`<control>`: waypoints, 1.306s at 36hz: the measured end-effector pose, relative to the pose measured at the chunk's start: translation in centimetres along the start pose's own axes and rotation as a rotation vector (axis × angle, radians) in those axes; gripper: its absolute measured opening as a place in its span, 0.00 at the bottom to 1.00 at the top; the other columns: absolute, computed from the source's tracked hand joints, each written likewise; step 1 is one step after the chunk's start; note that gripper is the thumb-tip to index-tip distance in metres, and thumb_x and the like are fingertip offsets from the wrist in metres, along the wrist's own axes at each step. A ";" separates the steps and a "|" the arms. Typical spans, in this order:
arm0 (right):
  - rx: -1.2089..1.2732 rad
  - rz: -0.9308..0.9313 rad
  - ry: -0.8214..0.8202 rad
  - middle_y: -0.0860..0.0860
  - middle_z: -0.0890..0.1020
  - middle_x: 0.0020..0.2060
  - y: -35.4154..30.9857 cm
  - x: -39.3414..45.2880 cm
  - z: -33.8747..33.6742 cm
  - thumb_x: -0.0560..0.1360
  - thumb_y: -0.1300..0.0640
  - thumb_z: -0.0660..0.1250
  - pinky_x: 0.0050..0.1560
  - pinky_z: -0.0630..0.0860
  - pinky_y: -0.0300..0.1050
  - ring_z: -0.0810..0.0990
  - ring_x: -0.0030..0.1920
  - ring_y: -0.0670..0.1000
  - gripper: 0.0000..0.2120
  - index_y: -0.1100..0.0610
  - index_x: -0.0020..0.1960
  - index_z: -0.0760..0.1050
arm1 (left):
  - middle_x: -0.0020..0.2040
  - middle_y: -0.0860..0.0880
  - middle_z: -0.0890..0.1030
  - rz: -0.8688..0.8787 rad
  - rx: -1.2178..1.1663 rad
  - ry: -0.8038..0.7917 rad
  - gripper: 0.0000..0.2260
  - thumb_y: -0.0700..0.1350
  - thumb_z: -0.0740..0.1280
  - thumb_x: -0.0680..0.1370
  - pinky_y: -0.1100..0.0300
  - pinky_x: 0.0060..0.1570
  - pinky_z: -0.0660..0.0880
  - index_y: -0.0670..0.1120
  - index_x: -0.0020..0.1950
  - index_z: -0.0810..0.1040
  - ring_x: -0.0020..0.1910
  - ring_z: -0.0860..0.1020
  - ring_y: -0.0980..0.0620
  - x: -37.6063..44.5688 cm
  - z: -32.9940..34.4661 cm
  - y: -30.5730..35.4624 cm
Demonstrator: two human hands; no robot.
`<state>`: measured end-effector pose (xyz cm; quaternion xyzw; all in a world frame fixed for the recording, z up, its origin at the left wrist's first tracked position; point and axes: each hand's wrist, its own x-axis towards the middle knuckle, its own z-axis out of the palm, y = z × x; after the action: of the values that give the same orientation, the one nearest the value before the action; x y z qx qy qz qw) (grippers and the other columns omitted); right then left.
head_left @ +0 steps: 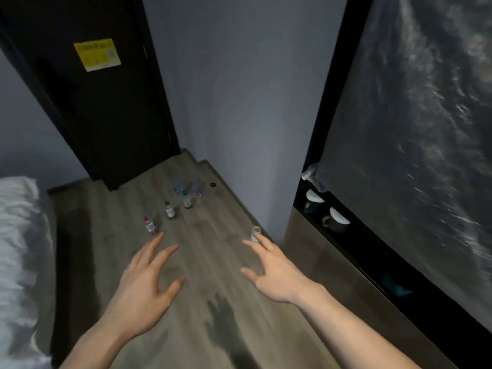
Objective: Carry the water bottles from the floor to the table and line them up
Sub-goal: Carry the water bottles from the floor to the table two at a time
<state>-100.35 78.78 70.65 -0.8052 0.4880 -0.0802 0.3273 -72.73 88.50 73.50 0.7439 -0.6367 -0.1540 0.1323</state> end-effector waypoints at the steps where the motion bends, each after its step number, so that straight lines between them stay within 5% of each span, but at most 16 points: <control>1: -0.005 -0.015 -0.007 0.45 0.49 0.82 -0.5 1.7 -0.1 0.79 0.41 0.64 0.79 0.52 0.47 0.50 0.81 0.49 0.32 0.42 0.79 0.57 | 0.83 0.54 0.53 -0.015 -0.010 0.003 0.30 0.59 0.69 0.77 0.51 0.78 0.56 0.59 0.78 0.66 0.81 0.54 0.49 1.0 -0.2 -0.8; 8: -0.066 -0.029 -0.074 0.44 0.47 0.82 -4.6 13.3 0.5 0.79 0.42 0.65 0.76 0.47 0.42 0.50 0.81 0.53 0.32 0.42 0.80 0.56 | 0.81 0.50 0.59 -0.057 -0.059 0.021 0.29 0.55 0.73 0.76 0.52 0.75 0.58 0.52 0.75 0.71 0.78 0.60 0.44 8.8 -1.7 -8.9; 22: -0.075 0.097 -0.086 0.46 0.49 0.82 -14.6 35.6 7.7 0.78 0.41 0.65 0.72 0.48 0.39 0.52 0.81 0.49 0.34 0.43 0.80 0.56 | 0.83 0.52 0.50 -0.018 0.014 -0.158 0.31 0.59 0.67 0.79 0.52 0.77 0.58 0.58 0.80 0.61 0.81 0.53 0.47 27.1 -8.5 -28.1; 26: -0.030 0.130 -0.092 0.47 0.48 0.82 -16.5 39.8 7.9 0.79 0.42 0.65 0.79 0.50 0.46 0.49 0.81 0.51 0.34 0.43 0.80 0.56 | 0.83 0.52 0.49 0.016 0.007 -0.184 0.30 0.58 0.67 0.79 0.52 0.78 0.55 0.58 0.80 0.61 0.82 0.50 0.48 32.2 -10.5 -30.6; 36: 0.019 0.179 -0.013 0.50 0.49 0.82 -15.7 51.9 6.9 0.79 0.43 0.65 0.75 0.52 0.39 0.51 0.81 0.48 0.33 0.45 0.80 0.56 | 0.83 0.53 0.48 0.070 0.046 -0.266 0.29 0.57 0.66 0.81 0.55 0.77 0.55 0.58 0.80 0.60 0.81 0.50 0.50 46.4 -11.6 -34.2; 42: 0.049 0.159 -0.008 0.48 0.58 0.80 -14.7 61.6 6.8 0.80 0.45 0.63 0.71 0.52 0.36 0.52 0.80 0.49 0.31 0.46 0.80 0.56 | 0.83 0.51 0.48 0.117 0.164 -0.350 0.29 0.56 0.66 0.80 0.54 0.78 0.51 0.58 0.80 0.60 0.82 0.49 0.49 56.3 -11.1 -37.7; 47: 0.117 0.205 -0.035 0.50 0.52 0.81 -14.8 69.3 7.1 0.80 0.45 0.64 0.73 0.51 0.36 0.52 0.80 0.49 0.34 0.48 0.81 0.54 | 0.83 0.53 0.49 0.078 0.192 -0.377 0.30 0.58 0.65 0.79 0.54 0.78 0.49 0.59 0.80 0.59 0.82 0.48 0.48 63.8 -12.5 -41.5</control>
<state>-50.94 28.42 60.94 -0.7319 0.5564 -0.0607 0.3887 -21.06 31.86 64.81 0.6860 -0.6902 -0.2239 -0.0547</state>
